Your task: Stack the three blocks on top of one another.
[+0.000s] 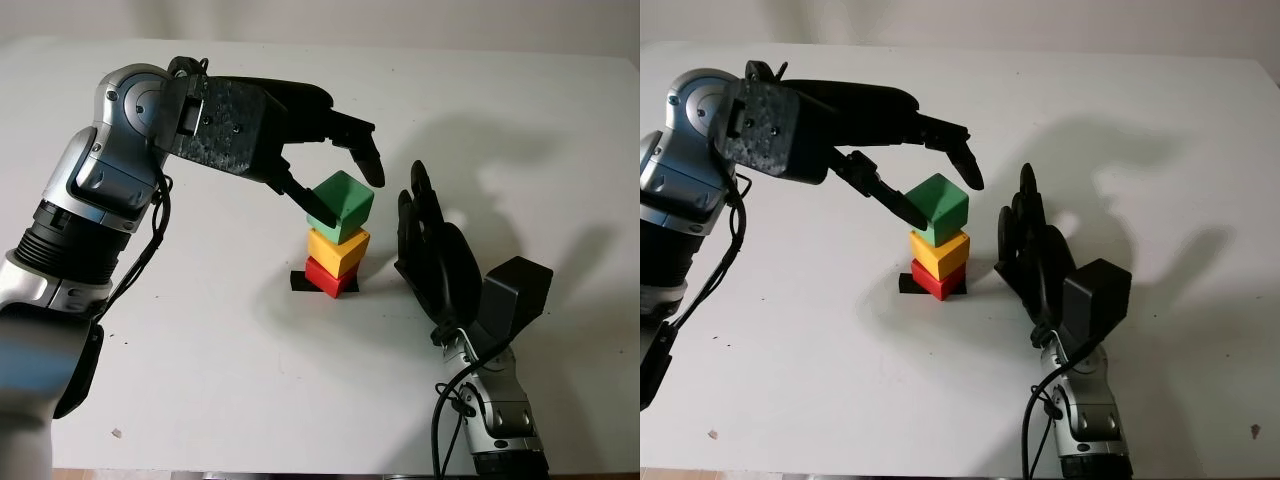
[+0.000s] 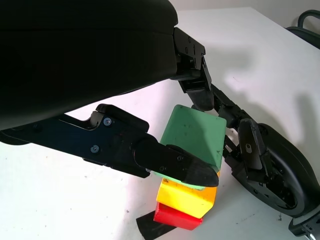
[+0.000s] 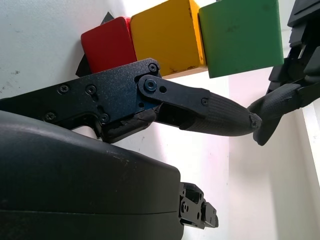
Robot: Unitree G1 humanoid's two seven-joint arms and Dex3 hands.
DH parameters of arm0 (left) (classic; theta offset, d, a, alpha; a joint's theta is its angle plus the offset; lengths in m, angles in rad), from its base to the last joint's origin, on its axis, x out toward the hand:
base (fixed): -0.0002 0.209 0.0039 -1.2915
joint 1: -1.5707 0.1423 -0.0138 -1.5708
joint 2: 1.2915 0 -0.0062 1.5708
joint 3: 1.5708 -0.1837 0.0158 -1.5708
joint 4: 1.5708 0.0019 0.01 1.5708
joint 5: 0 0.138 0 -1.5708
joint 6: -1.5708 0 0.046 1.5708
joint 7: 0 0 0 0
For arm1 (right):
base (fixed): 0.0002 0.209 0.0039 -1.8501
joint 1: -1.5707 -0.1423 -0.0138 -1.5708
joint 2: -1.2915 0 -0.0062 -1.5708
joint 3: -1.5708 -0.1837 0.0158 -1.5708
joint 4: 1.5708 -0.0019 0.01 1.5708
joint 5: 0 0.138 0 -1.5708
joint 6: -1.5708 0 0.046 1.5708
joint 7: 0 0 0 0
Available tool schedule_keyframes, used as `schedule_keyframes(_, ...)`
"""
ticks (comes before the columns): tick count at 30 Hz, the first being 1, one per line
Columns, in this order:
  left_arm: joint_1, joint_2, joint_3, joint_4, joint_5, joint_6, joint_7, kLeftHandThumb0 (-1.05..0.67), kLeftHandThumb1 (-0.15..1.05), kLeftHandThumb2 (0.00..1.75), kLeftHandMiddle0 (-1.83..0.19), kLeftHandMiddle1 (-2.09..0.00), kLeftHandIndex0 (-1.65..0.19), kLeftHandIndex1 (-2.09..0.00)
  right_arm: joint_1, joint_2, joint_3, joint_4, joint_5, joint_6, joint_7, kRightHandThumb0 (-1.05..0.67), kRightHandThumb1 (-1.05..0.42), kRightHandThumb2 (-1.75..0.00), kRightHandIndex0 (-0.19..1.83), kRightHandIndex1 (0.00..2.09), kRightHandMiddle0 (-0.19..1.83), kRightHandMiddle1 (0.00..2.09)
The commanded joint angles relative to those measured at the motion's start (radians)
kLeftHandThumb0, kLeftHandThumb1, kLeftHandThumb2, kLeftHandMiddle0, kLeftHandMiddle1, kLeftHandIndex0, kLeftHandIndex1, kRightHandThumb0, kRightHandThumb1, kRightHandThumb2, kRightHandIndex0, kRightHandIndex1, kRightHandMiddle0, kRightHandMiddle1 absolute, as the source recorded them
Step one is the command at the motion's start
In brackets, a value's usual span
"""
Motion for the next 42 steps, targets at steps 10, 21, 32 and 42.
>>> schedule_keyframes(10, 0.021, 0.005, 0.011, -0.026, -0.029, 0.003, -0.007, -0.72, 0.97, 0.05, -0.01, -0.05, -0.12, -0.57, -0.001, -0.01, -0.006, -0.009, -0.001, 0.022, -0.006, -0.76, -1.05, -0.7, -0.19, 0.0, -0.19, 0.0)
schedule_keyframes(21, 0.018, 0.046, 0.063, -0.068, -0.081, 0.052, -0.024, -0.84, 0.92, 0.05, 0.19, 0.0, 0.17, -0.06, -0.016, -0.015, -0.006, 0.005, -0.007, 0.031, -0.016, -0.8, -1.05, -0.69, -0.19, 0.0, -0.19, 0.0)
schedule_keyframes(32, 0.167, 0.025, 0.358, -0.104, -0.266, 0.133, 0.223, -1.0, 1.04, 0.41, 0.19, 0.0, 0.19, 0.0, -0.02, -0.028, -0.023, 0.018, 0.012, 0.014, 0.009, -0.76, -1.05, -0.69, -0.19, 0.0, -0.19, 0.0)
schedule_keyframes(42, 0.519, -0.157, 0.559, -0.208, -0.442, 0.118, 0.532, -0.87, 1.05, 0.72, 0.19, 0.0, 0.19, 0.0, -0.05, -0.04, -0.052, 0.033, 0.023, 0.006, 0.02, -0.72, -1.05, -0.72, -0.19, 0.0, -0.19, 0.0)
